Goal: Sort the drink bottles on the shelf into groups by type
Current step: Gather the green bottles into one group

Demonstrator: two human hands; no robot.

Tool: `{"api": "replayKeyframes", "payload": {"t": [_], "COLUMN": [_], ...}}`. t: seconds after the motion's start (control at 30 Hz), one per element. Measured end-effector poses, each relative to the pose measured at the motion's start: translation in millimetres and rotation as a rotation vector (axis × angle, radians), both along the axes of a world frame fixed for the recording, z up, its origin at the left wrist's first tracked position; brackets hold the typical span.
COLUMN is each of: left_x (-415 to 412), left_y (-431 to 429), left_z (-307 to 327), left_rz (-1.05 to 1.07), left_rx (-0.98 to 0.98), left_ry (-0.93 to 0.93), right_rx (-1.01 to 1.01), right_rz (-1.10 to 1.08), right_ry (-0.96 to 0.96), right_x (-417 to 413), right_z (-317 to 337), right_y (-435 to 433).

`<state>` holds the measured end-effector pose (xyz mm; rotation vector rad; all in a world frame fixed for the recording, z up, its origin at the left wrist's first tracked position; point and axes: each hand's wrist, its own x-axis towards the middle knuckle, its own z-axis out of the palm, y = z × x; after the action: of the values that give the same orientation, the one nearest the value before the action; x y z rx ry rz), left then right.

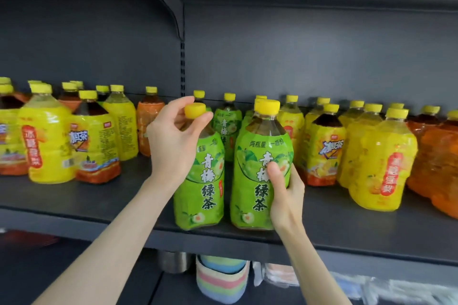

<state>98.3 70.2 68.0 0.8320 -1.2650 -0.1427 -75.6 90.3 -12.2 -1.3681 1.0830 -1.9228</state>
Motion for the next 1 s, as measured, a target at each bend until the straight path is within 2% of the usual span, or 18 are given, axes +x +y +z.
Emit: {"api": "replayKeyframes", "payload": {"t": [0.17,0.43,0.73,1.0], "left_x": [41,64,25,-14], "left_y": [-43,-73,-104,-130], "left_z": [3,-52,-48,-53], "left_rz": [-0.048,-0.475,-0.55,-0.513], "left_rx": [0.045,0.314,0.465,0.547], "left_ry": [-0.049,0.104,0.157,0.189], "right_rx": [0.066,0.107,0.039,0.032], "right_rz": [-0.102,-0.333,-0.351,-0.356], "right_ry": [0.021,0.021,-0.018,-0.025], "right_x": [59,82,66,40], "right_z": [1,-7,-9,-9], "right_y": [-20,-33,-30,-32]}}
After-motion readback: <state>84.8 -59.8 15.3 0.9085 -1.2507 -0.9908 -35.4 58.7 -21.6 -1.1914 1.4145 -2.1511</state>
